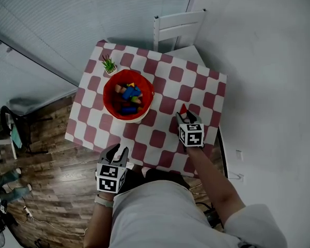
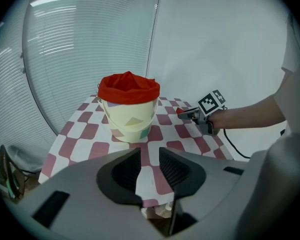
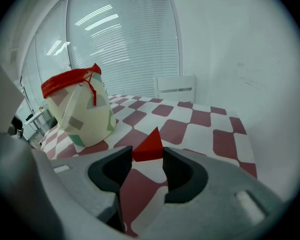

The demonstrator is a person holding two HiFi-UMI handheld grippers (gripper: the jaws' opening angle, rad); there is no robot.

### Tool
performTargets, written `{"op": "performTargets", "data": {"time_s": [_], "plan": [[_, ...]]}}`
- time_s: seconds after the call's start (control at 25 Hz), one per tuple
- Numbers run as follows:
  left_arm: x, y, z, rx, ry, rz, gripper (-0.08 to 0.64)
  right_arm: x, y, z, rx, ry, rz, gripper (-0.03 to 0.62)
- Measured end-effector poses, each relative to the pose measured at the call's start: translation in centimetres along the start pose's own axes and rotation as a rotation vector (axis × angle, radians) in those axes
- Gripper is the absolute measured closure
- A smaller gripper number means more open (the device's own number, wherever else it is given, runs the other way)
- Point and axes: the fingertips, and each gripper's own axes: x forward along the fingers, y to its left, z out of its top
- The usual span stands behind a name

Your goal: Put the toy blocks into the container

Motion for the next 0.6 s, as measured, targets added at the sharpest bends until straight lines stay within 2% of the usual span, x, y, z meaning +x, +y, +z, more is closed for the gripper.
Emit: {"op": "performTargets", "data": {"time_s": [0.32,0.6], "plan": [[-0.2,0.2,1.1,0.005,-0.048,-0.021,0.456,-3.2,3.2,4.4,-0.042,-0.068,0.052,0.397],[-0.7,0.8,1.8,-0.004,-0.104,-0.039,0.457,-5.7,7.7,8.5,-0.093,-0.122,0.128,0.397]]}}
